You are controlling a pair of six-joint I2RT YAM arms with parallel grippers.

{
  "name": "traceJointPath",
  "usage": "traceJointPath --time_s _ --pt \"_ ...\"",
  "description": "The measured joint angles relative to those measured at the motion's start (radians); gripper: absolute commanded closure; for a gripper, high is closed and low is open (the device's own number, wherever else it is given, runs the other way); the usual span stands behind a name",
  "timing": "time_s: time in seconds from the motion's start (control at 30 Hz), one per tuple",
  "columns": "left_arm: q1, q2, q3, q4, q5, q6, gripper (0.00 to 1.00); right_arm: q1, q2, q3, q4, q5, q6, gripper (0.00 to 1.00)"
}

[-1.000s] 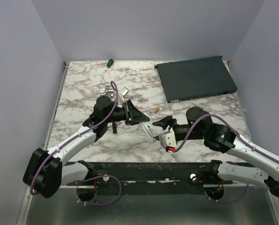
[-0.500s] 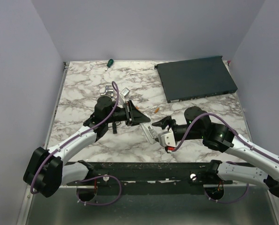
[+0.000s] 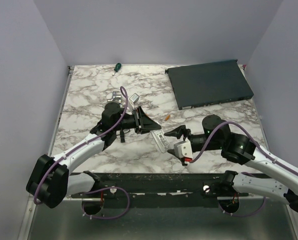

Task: Load the batteries into the remote control
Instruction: Remove the battery cover from the remote control.

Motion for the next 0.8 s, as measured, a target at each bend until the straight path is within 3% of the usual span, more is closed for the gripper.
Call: traceJointPath --time_s 0.13,0.2,0.4,0.63,0.8 --pt "0.000 0.000 0.000 0.002 0.000 0.000 1.00 0.000 -0.038 -0.028 0.060 0.022 0.125 0.29" --pt "0.000 0.003 0.000 0.010 -0.004 -0.001 1.00 0.000 -0.063 -0.044 0.121 0.059 0.228 0.34" --pt "0.002 0.018 -0.026 0.071 -0.042 -0.026 1.00 0.000 -0.074 -0.048 0.283 0.282 0.673 0.38" --pt "0.009 0.027 -0.057 0.100 -0.112 -0.048 1.00 -0.001 0.073 0.043 0.230 0.538 1.140 0.32" --pt "0.014 0.027 -0.057 0.099 -0.146 -0.045 1.00 -0.002 0.111 0.043 0.163 0.590 1.316 0.28"
